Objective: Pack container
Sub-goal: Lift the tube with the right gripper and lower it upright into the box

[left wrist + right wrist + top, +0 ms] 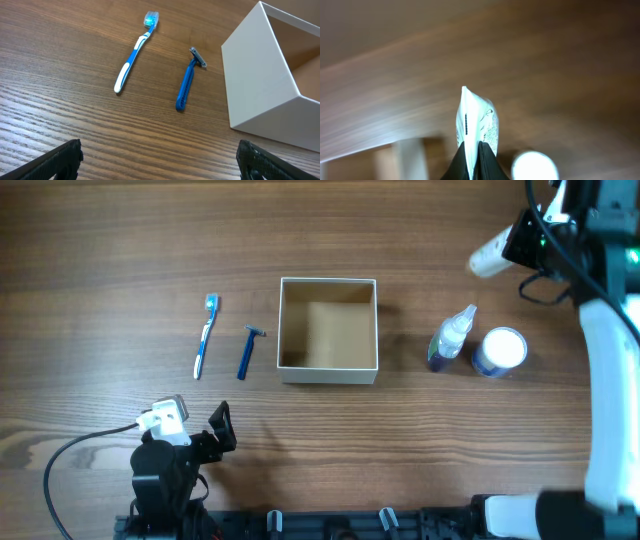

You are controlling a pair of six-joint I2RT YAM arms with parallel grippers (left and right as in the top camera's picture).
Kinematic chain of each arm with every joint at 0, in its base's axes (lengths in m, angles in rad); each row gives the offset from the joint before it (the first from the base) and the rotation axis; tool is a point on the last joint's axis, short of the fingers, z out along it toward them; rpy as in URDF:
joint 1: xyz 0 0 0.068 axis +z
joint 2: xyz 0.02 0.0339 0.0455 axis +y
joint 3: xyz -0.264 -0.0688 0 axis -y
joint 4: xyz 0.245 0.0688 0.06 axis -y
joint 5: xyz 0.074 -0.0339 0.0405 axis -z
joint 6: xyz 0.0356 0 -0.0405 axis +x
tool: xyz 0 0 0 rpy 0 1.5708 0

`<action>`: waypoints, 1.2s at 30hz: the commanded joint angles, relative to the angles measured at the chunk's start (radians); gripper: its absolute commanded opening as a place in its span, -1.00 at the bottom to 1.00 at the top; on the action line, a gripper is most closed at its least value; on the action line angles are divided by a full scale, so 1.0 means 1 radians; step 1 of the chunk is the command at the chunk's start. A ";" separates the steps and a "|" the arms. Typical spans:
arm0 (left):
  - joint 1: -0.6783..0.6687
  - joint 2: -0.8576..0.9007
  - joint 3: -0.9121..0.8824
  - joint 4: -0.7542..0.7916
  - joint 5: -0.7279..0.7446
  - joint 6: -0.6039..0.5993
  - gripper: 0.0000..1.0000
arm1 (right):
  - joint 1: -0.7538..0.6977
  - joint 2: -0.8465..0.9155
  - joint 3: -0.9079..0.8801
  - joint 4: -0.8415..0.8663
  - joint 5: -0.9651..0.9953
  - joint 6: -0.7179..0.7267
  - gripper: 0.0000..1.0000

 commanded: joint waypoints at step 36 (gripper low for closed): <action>-0.006 -0.009 -0.002 0.002 0.008 0.002 1.00 | 0.421 0.251 0.017 0.134 -0.122 -0.197 -0.91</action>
